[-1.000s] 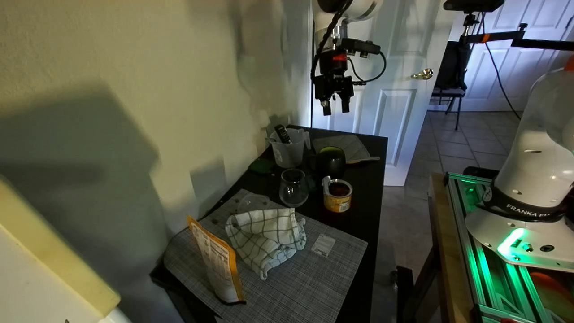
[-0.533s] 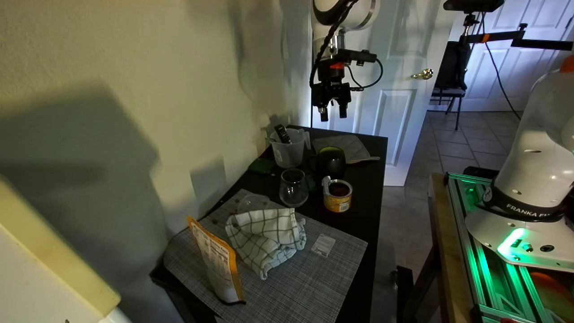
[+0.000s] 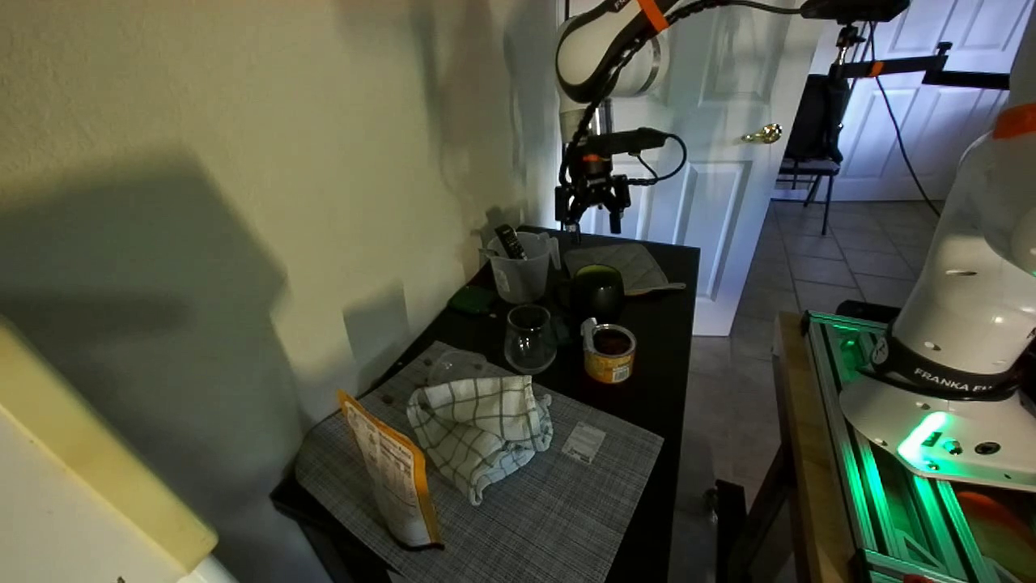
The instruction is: Move the black mug to the right.
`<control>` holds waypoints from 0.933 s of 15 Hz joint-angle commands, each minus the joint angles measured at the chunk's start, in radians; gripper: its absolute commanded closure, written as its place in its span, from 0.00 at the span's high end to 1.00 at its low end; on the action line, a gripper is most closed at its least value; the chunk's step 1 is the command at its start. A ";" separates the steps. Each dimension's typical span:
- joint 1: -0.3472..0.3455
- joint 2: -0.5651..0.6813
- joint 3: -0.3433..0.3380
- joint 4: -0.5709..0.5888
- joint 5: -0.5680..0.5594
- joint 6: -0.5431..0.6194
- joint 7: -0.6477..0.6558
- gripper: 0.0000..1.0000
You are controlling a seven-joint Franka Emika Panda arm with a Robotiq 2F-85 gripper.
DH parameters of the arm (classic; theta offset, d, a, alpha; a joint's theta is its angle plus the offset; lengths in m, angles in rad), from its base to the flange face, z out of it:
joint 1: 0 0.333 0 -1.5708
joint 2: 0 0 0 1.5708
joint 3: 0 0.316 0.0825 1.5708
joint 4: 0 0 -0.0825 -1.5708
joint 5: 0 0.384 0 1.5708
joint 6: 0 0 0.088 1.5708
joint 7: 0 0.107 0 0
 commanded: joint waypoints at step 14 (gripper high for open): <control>0.066 0.186 0.020 0.026 -0.049 0.224 0.238 1.00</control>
